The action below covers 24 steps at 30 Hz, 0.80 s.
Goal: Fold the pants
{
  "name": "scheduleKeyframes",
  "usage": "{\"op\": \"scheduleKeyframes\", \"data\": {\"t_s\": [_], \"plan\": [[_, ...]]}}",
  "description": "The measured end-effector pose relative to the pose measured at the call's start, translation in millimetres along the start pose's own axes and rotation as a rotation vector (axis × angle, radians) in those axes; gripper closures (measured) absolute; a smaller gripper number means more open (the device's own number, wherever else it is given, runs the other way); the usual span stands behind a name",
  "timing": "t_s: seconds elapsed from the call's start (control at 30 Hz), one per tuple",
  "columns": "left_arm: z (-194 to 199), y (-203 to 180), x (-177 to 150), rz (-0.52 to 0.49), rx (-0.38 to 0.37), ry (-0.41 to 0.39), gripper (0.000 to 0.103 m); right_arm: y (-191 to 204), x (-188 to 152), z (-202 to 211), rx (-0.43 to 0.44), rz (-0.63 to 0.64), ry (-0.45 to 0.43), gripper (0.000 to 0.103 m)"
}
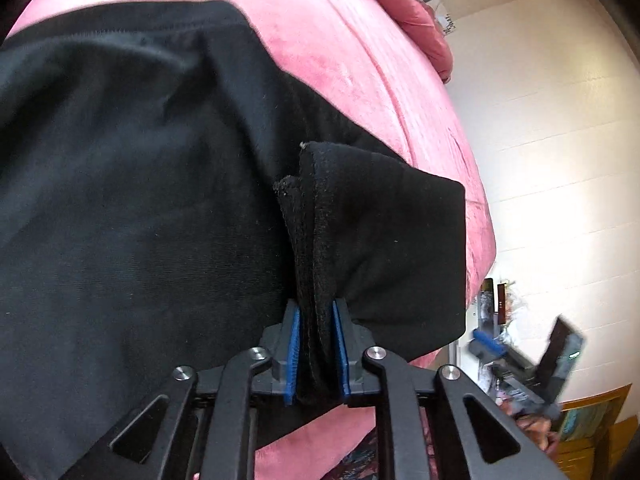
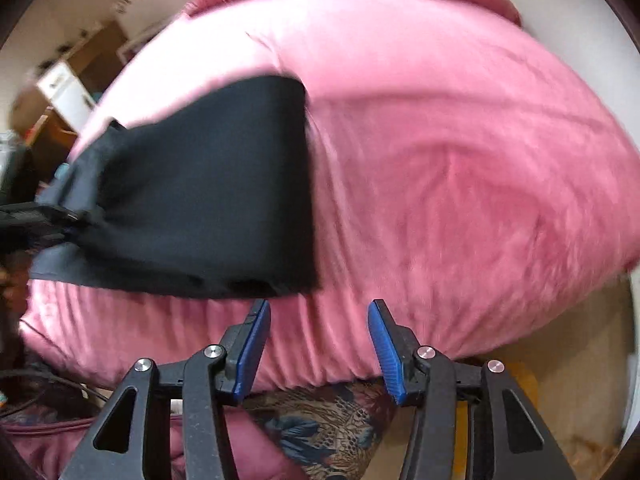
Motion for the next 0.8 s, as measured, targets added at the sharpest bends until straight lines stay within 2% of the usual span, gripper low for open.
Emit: {"op": "scheduleKeyframes", "data": {"t_s": [0.07,0.17,0.2,0.33,0.43,0.6,0.8], "plan": [[1.7,3.6,-1.8,-0.007,0.024,-0.014,0.079,14.4,18.5,11.6,0.042,0.019,-0.054,0.051],[15.5,4.9,-6.8,-0.005,0.033,-0.029,0.076,48.7,53.7,10.7,0.106,0.084,-0.109,0.051],[27.0,15.9,-10.6,-0.01,0.044,-0.04,0.075,66.0,66.3,5.2,0.135,0.113,-0.118,0.051],[55.1,28.7,-19.3,-0.025,0.083,-0.082,0.075,128.9,101.9,-24.3,0.173,0.208,-0.112,0.051],[70.0,38.9,-23.5,-0.015,0.123,-0.123,0.075,159.7,117.3,-54.3,0.193,0.239,-0.08,0.051],[105.9,71.4,-35.6,0.093,0.147,-0.189,0.075,177.6,126.5,-106.1,0.136,0.247,0.028,0.049],[174.8,126.0,-58.5,0.274,0.149,-0.302,0.068,174.6,126.4,-115.2,0.137,0.232,0.008,0.047]]}}
Point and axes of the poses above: each gripper's, at about its wrist camera, not at the fingertips, and z roughly against the way its jaws point, y to its left, x to its top, the point moved 5 cm from there along -z, roughly the way its jaws point, and after that the axes turned 5 degrees about z, right-handed, at the moved point
